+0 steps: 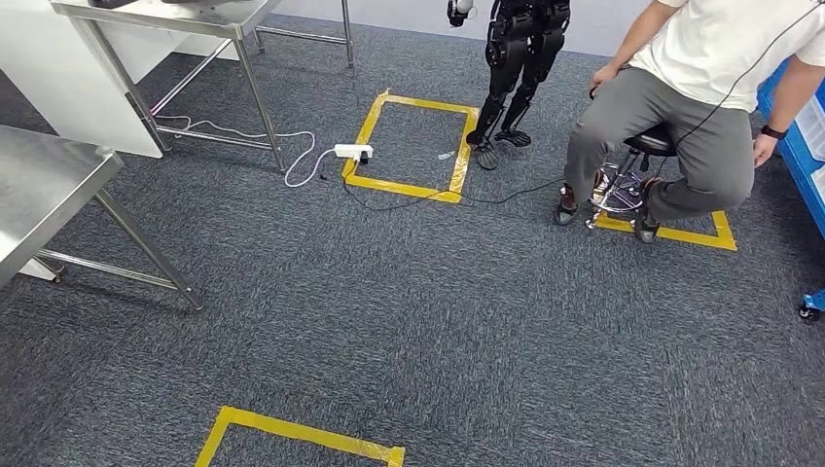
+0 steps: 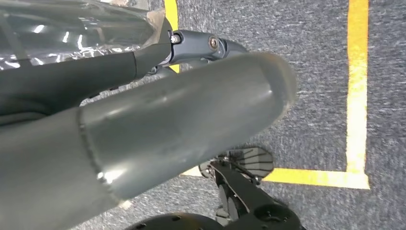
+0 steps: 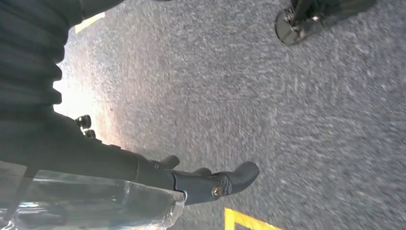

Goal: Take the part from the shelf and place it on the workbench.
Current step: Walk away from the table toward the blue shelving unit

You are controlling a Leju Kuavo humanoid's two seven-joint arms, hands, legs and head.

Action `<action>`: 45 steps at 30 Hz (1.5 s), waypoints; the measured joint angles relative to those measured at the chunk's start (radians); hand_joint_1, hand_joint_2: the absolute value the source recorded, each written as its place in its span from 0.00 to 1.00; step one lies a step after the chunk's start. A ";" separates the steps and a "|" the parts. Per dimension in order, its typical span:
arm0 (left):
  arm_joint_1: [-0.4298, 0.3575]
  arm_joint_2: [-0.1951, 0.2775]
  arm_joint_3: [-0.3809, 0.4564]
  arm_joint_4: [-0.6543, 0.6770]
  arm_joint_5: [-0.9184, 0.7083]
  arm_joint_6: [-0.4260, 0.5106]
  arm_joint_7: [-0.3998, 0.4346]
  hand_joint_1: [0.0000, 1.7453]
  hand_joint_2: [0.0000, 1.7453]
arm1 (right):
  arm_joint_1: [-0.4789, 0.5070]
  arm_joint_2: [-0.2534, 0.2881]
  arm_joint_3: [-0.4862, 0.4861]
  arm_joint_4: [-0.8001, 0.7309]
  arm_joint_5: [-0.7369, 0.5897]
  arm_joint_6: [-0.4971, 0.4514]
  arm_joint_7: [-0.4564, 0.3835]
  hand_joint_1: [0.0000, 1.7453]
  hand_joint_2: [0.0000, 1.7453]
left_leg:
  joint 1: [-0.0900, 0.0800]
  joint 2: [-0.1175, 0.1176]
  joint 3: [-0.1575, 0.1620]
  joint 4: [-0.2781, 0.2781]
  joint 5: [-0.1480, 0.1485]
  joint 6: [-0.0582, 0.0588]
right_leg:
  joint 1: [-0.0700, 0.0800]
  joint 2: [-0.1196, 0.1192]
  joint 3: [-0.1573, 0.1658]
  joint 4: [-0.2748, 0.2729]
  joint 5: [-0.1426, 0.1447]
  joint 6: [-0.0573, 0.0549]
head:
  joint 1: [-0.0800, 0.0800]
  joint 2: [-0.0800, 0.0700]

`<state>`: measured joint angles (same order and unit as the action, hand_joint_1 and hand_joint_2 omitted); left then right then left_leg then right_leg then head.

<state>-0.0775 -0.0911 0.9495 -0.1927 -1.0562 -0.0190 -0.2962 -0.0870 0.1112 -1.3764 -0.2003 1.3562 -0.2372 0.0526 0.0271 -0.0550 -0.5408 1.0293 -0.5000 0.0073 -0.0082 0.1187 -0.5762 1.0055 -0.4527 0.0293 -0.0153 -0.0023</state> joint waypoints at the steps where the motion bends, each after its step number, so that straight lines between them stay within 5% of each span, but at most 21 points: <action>1: -0.002 -0.001 0.000 0.000 0.000 0.000 0.000 0.00 0.00 | 0.002 0.000 0.000 0.000 0.000 0.000 0.000 0.00 1.00 | -0.002 0.010 0.001 -0.004 0.004 0.009 | -0.002 -0.005 -0.006 0.005 0.000 0.006 | 0.000 0.000; 3: -0.003 -0.001 0.000 0.000 0.000 0.000 0.000 0.00 0.00 | 0.003 0.000 0.000 0.000 0.000 0.000 0.000 0.00 1.00 | -0.001 0.034 0.002 -0.013 0.012 0.026 | -0.002 -0.049 -0.036 0.063 -0.030 0.007 | 0.003 0.000; 5: -0.002 0.000 0.000 0.000 0.000 0.001 0.000 0.00 0.00 | 0.000 0.001 0.000 0.000 0.000 0.000 0.000 0.00 1.00 | -0.004 0.063 0.001 -0.015 0.014 0.034 | -0.004 -0.095 -0.103 0.197 -0.093 0.000 | 0.007 0.000; 7: -0.001 0.001 0.000 0.000 0.000 0.002 0.000 0.00 0.00 | 0.001 0.001 0.000 0.000 0.000 0.000 0.000 0.00 1.00 | -0.007 0.092 -0.001 -0.015 0.013 0.034 | -0.008 -0.105 -0.152 0.299 -0.128 0.005 | 0.007 0.000; 8: -0.001 0.001 0.000 0.000 0.000 0.002 0.000 0.00 0.00 | 0.002 0.001 0.000 0.000 -0.001 0.000 0.000 0.00 1.00 | -0.007 0.104 -0.001 -0.015 0.012 0.033 | -0.011 -0.108 -0.151 0.302 -0.125 0.013 | 0.008 0.000; 11: -0.001 0.000 0.000 0.000 -0.001 0.002 0.000 0.00 0.00 | 0.002 0.001 -0.001 0.001 -0.003 0.000 0.000 0.00 1.00 | -0.008 0.139 0.006 -0.013 0.006 0.022 | -0.018 -0.156 -0.047 0.115 -0.056 0.038 | 0.009 0.000; 12: -0.001 0.000 0.000 0.000 -0.002 0.002 0.000 0.00 0.00 | 0.000 0.002 -0.001 0.001 -0.004 0.000 0.000 0.00 1.00 | -0.010 0.149 0.009 -0.012 0.001 0.015 | -0.017 -0.177 -0.014 0.055 -0.035 0.038 | 0.008 0.000; 14: -0.002 0.001 0.000 0.000 -0.002 0.002 0.000 0.00 0.00 | -0.002 0.003 -0.001 0.001 -0.004 0.000 0.000 0.00 1.00 | -0.014 0.168 0.017 -0.012 -0.006 0.000 | -0.010 -0.192 0.004 0.014 -0.020 0.024 | 0.004 0.000; 16: -0.006 0.000 0.000 0.000 -0.001 0.002 0.000 0.00 0.00 | 0.001 0.002 -0.001 0.001 -0.004 0.000 0.000 0.00 1.00 | -0.009 0.182 0.026 -0.015 -0.010 -0.013 | -0.008 -0.169 0.002 0.012 -0.017 0.007 | 0.000 0.000; 20: -0.007 -0.001 0.000 0.000 -0.002 0.002 0.000 0.00 0.00 | 0.002 0.001 -0.001 0.001 -0.004 0.000 0.000 0.00 1.00 | 0.001 0.087 -0.011 0.087 -0.089 -0.024 | -0.015 -0.131 0.009 0.008 -0.009 -0.021 | -0.007 0.000; 23: -0.001 -0.001 0.000 0.000 -0.002 0.002 0.000 0.00 0.00 | 0.002 0.002 -0.001 0.001 -0.004 0.000 0.000 0.00 1.00 | 0.000 0.059 -0.093 0.249 -0.153 -0.019 | -0.004 -0.094 0.007 0.009 -0.007 -0.028 | -0.006 0.000; 25: 0.001 0.000 0.000 0.000 -0.002 0.002 0.000 0.00 0.00 | 0.003 0.002 -0.001 0.001 -0.004 0.000 0.000 0.00 1.00 | 0.000 0.052 -0.102 0.245 -0.119 -0.011 | 0.001 -0.063 0.009 0.009 -0.006 -0.030 | -0.007 0.000; 28: 0.001 0.001 0.000 0.000 -0.002 0.002 0.000 0.00 0.00 | 0.002 0.003 -0.001 0.001 -0.003 0.000 0.000 0.00 1.00 | -0.001 -0.004 -0.031 0.063 -0.015 0.005 | 0.005 -0.022 0.013 0.011 -0.007 -0.028 | -0.006 0.000; 30: 0.001 0.003 0.000 0.000 -0.002 0.002 0.000 0.00 0.00 | 0.000 0.004 -0.001 0.002 0.000 0.000 0.000 0.00 1.00 | -0.006 -0.026 -0.010 0.008 0.001 0.009 | 0.006 -0.001 0.006 0.012 -0.005 -0.020 | -0.005 0.000; 32: -0.002 0.003 0.000 0.000 -0.002 0.003 0.000 0.00 0.00 | 0.003 0.004 -0.001 0.002 0.003 0.000 0.000 0.00 1.00 | -0.011 -0.004 -0.006 -0.003 0.005 0.016 | 0.003 0.015 -0.007 0.011 -0.001 -0.007 | -0.006 0.000; 34: -0.004 0.002 0.000 0.000 -0.002 0.003 -0.001 0.00 0.00 | 0.006 0.004 -0.001 0.002 0.005 0.000 0.002 0.00 1.00 | -0.012 0.019 0.002 -0.020 0.016 0.029 | 0.003 -0.021 -0.027 0.039 -0.015 -0.001 | -0.004 0.000; 36: -0.002 0.002 0.000 0.000 -0.002 0.005 -0.001 0.00 0.00 | 0.003 0.003 -0.001 0.002 0.006 0.000 0.003 0.00 1.00 | -0.012 0.048 0.007 -0.031 0.021 0.038 | 0.003 -0.081 -0.076 0.137 -0.066 -0.006 | -0.001 0.000; 39: 0.000 0.004 0.001 0.000 -0.002 0.007 0.000 0.00 0.00 | 0.002 0.003 -0.001 0.002 0.007 0.001 0.003 0.00 1.00 | -0.014 0.095 0.005 -0.031 0.020 0.039 | -0.007 -0.105 -0.149 0.285 -0.122 0.005 | 0.001 0.000; 41: 0.000 0.003 0.001 0.000 -0.002 0.007 0.000 0.00 0.00 | 0.004 0.002 -0.001 0.002 0.007 0.001 0.003 0.00 1.00 | -0.013 0.120 0.007 -0.030 0.017 0.034 | -0.017 -0.119 -0.111 0.220 -0.092 0.026 | 0.001 0.000; 43: 0.000 0.004 0.001 0.000 -0.002 0.008 0.000 0.00 0.00 | 0.002 0.003 -0.001 0.002 0.007 0.002 0.003 0.00 1.00 | -0.014 0.143 0.014 -0.027 0.009 0.022 | -0.021 -0.176 -0.030 0.079 -0.043 0.042 | 0.002 0.000; 45: 0.001 0.006 0.001 0.000 -0.002 0.009 0.000 0.00 0.00 | -0.002 0.005 0.000 0.002 0.007 0.003 0.003 0.00 1.00 | -0.019 0.165 0.025 -0.025 -0.002 0.006 | -0.018 -0.216 0.009 0.010 -0.017 0.033 | 0.001 0.000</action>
<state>-0.0765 -0.0848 0.9508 -0.1931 -1.0578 -0.0100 -0.2965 -0.0889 0.1165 -1.3765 -0.1978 1.3630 -0.2337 0.0557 0.0082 0.1095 -0.5157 1.0041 -0.5016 0.0135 -0.0258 -0.0971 -0.5675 1.0156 -0.4696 0.0628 -0.0144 -0.0023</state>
